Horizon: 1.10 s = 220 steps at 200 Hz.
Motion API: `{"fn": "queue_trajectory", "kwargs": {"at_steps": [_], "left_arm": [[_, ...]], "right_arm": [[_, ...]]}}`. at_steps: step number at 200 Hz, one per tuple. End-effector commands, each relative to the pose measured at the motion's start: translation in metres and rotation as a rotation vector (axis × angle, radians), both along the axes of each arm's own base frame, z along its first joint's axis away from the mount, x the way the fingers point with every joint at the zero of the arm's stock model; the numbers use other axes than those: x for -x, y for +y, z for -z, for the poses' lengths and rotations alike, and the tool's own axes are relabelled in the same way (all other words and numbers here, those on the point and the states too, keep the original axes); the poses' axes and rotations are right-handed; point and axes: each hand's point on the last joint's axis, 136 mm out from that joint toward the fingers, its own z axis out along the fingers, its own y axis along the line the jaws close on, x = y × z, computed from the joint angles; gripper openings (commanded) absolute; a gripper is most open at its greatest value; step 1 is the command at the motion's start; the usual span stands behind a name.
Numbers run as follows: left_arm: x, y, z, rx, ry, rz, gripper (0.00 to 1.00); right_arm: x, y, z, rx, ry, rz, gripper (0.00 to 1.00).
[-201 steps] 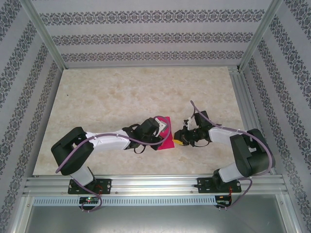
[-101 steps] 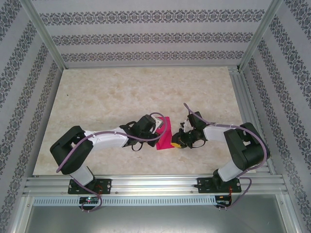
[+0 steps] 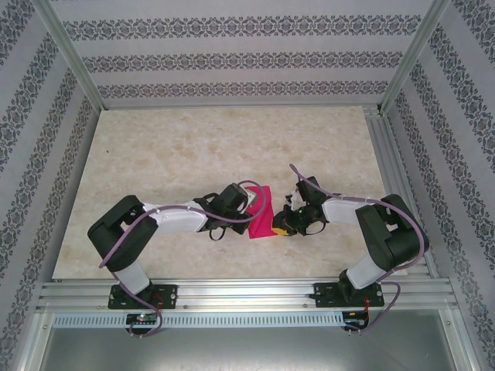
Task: Fold a paper plane with a square sheet of paper (fold left side to right side)
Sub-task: Fold the triangle a second time at the center of the table.
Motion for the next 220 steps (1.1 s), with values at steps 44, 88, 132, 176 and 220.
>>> {"fn": "queue_trajectory", "kwargs": {"at_steps": [44,88,132,176,220], "left_arm": [[-0.018,-0.006,-0.009,0.009,-0.038,0.005,0.00],[-0.022,-0.005,-0.004,-0.009,-0.037,0.003,0.00],[-0.024,-0.005,0.000,-0.023,-0.036,0.004,0.00],[-0.026,-0.003,0.004,-0.035,-0.034,-0.001,0.00],[-0.027,-0.002,0.005,-0.040,-0.032,-0.001,0.00]], "right_arm": [[0.005,-0.006,0.017,0.073,0.011,-0.019,0.17],[0.005,-0.005,0.016,0.073,0.011,-0.022,0.17],[0.005,-0.005,0.017,0.074,0.012,-0.025,0.17],[0.005,-0.005,0.016,0.075,0.013,-0.027,0.18],[0.005,-0.005,0.017,0.074,0.015,-0.028,0.18]]}}
